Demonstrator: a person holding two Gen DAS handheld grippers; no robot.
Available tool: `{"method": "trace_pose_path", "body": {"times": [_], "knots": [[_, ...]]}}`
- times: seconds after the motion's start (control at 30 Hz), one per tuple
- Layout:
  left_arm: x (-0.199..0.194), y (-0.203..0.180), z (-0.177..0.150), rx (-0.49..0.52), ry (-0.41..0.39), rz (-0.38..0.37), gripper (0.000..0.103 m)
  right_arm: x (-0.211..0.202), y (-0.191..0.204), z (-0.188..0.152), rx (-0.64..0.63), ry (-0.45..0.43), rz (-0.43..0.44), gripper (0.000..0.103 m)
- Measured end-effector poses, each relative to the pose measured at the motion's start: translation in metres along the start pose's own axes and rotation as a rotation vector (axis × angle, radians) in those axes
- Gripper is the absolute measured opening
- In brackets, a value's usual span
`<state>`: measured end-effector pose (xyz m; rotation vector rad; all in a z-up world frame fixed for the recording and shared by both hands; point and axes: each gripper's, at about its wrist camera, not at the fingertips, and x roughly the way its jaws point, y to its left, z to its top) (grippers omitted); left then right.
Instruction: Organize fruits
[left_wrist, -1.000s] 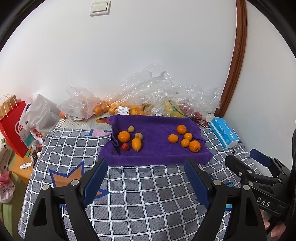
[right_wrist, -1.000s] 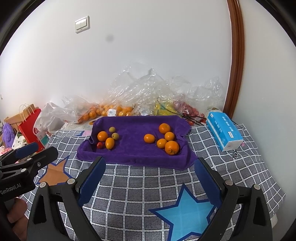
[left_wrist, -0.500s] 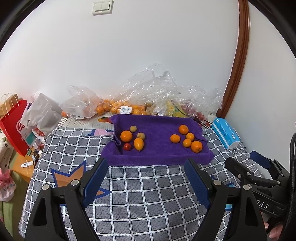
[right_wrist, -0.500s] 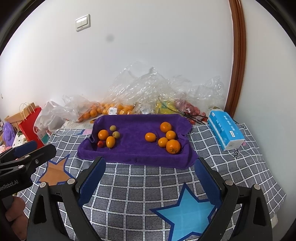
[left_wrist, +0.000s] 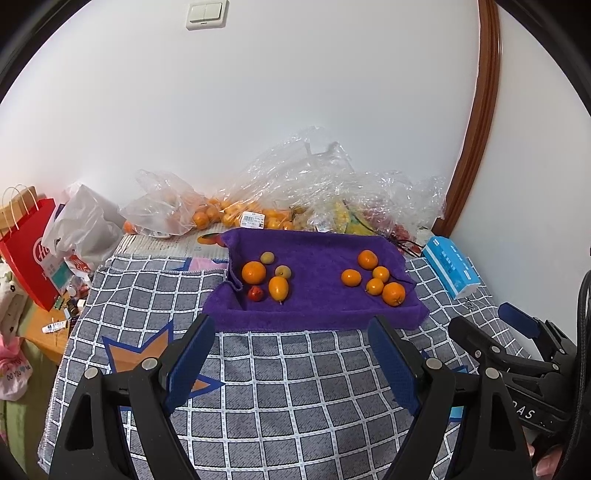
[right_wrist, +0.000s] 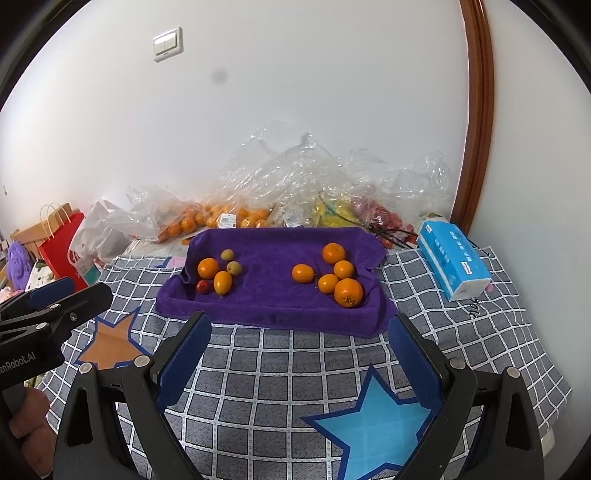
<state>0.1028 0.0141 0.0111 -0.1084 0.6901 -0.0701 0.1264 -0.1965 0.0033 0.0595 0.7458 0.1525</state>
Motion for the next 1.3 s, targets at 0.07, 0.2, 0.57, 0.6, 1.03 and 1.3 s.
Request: {"method": "trace_pose_path", "body": {"times": [0.07, 0.2, 0.57, 0.6, 1.03, 1.3], "knots": [[-0.0006, -0.0005, 0.0005, 0.000, -0.003, 0.002, 0.084, 0.0000, -0.0006, 0.0007, 0.001, 0.000, 0.000, 0.096], [-0.0012, -0.0005, 0.0007, -0.003, -0.004, 0.002, 0.084, 0.0004, -0.0009, 0.0015, 0.000, -0.001, 0.001, 0.096], [-0.0013, -0.0014, 0.0010, -0.003, -0.004, 0.009, 0.084, -0.0002, -0.0017, 0.0014, 0.002, -0.003, 0.001, 0.096], [-0.0014, -0.0011, 0.0009, -0.002, -0.003, 0.009, 0.084, -0.0001, -0.0017, 0.0015, 0.003, -0.003, 0.002, 0.096], [-0.0034, -0.0030, 0.0037, -0.005, -0.006, 0.016, 0.084, -0.0009, -0.0025, 0.0019, 0.002, -0.005, 0.001, 0.096], [-0.0038, -0.0002, 0.0040, -0.026, -0.011, 0.017, 0.084, -0.0016, -0.0024, 0.0034, -0.002, -0.006, 0.000, 0.096]]}}
